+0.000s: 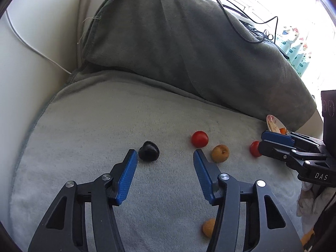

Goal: Organize fruits
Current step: 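Close the left gripper on a dark plum while the right gripper closes on the kiwi, then lift the plum and kiwi and carry both over the plate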

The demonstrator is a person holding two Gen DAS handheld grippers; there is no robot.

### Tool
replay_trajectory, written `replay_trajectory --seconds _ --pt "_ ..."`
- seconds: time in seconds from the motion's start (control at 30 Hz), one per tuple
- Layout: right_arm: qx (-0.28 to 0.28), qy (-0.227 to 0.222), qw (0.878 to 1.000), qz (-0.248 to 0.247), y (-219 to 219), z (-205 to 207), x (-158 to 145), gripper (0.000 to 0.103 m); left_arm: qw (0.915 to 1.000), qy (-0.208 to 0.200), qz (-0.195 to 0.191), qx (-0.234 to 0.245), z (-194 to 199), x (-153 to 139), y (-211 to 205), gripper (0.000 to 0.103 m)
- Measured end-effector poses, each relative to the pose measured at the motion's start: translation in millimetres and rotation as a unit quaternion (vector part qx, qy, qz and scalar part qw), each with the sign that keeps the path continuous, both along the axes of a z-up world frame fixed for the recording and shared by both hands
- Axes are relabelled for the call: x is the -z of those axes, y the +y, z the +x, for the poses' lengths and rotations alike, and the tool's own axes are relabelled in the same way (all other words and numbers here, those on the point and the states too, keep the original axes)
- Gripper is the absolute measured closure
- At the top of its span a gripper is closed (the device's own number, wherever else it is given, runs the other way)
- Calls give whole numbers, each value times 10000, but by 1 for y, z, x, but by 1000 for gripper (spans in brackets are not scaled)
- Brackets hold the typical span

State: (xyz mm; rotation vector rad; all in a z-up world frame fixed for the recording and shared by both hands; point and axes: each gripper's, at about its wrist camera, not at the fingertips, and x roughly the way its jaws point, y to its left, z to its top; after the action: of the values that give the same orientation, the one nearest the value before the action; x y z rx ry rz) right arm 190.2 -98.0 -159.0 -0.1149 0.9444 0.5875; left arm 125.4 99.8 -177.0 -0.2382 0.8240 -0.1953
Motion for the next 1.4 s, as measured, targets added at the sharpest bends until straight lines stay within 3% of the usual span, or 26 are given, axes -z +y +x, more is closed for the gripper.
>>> replay_trajectory --seconds 0.43,0.57,0.8,1.0,1.4 --pt "-358 83 9983 -453 35 4 26 55 9996 268 13 -19 18 17 3 60" --pt "-404 146 9976 -550 43 8 35 65 9995 304 46 -17 22 19 0 61" --pt "-400 186 9970 -631 50 14 45 66 9993 356 97 -47 32 21 -6 66" --pt "-379 212 9968 -671 52 16 50 71 9991 373 144 -122 34 23 -13 79" --pt "-252 98 9982 -541 37 8 42 72 9994 315 48 -157 22 21 1 80"
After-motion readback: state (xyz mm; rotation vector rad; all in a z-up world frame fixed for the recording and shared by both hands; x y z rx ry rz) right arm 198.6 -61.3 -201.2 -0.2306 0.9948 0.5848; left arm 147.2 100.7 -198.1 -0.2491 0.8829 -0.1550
